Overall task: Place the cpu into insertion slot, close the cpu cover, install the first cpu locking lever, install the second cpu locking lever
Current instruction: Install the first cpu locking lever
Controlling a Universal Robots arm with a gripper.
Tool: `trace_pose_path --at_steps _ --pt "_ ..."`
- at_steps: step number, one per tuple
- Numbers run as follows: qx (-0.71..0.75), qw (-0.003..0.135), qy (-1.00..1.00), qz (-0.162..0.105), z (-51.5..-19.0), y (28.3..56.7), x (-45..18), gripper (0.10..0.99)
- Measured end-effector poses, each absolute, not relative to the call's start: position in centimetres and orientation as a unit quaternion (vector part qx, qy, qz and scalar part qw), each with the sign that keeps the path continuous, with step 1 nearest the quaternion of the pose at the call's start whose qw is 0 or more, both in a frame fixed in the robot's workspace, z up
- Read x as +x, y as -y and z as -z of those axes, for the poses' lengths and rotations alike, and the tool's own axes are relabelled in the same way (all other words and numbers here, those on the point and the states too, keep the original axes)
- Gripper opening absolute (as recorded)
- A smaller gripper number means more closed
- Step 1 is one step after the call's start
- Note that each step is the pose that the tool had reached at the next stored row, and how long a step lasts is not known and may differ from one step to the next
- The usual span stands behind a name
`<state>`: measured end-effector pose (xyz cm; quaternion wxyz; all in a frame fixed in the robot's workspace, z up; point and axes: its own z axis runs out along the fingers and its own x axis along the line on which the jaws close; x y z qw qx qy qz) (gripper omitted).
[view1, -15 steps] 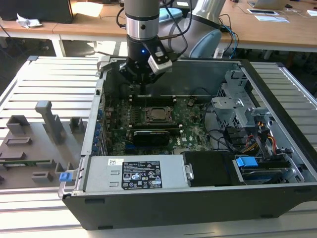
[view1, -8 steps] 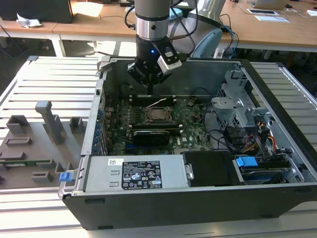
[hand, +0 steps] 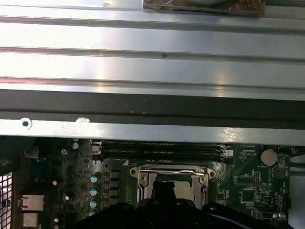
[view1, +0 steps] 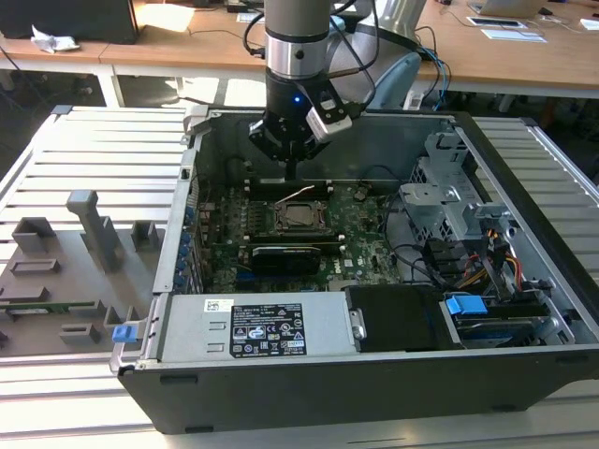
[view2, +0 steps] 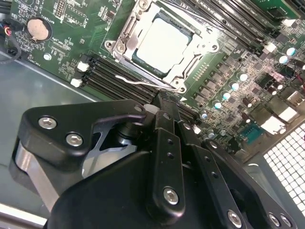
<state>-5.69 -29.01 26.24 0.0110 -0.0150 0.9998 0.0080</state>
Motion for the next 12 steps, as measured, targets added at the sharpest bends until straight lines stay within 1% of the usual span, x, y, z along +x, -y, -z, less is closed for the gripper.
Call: trace_pose_path --at_steps 12 --pt "-0.015 0.011 -1.000 -0.008 -25.45 29.02 -5.19 0.106"
